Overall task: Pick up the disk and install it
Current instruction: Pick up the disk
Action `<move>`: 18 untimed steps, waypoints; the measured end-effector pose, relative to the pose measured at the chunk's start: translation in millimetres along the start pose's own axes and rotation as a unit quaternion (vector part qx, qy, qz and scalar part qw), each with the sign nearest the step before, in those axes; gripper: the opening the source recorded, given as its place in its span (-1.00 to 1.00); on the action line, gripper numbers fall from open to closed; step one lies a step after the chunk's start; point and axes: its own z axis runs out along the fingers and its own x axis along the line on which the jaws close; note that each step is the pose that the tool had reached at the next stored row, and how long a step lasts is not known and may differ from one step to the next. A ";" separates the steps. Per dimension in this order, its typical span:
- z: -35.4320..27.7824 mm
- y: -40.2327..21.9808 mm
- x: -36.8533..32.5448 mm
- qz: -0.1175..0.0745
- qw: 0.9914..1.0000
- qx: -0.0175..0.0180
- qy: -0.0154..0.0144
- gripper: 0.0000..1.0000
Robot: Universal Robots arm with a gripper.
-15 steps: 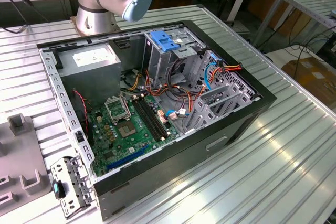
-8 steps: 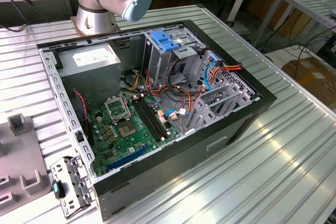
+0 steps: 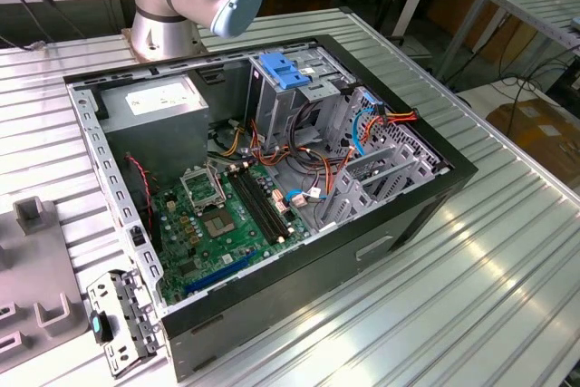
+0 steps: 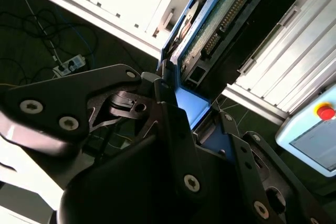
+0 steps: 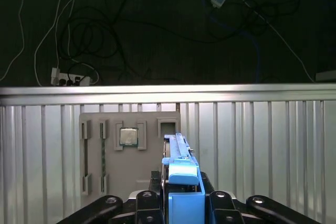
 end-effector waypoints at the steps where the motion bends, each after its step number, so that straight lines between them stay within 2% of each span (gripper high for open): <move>1: -1.2 0.0 0.0 0.000 1.000 0.000 0.000 -0.26; 18: -23.1 0.4 -0.6 0.000 1.000 0.000 0.000 -0.26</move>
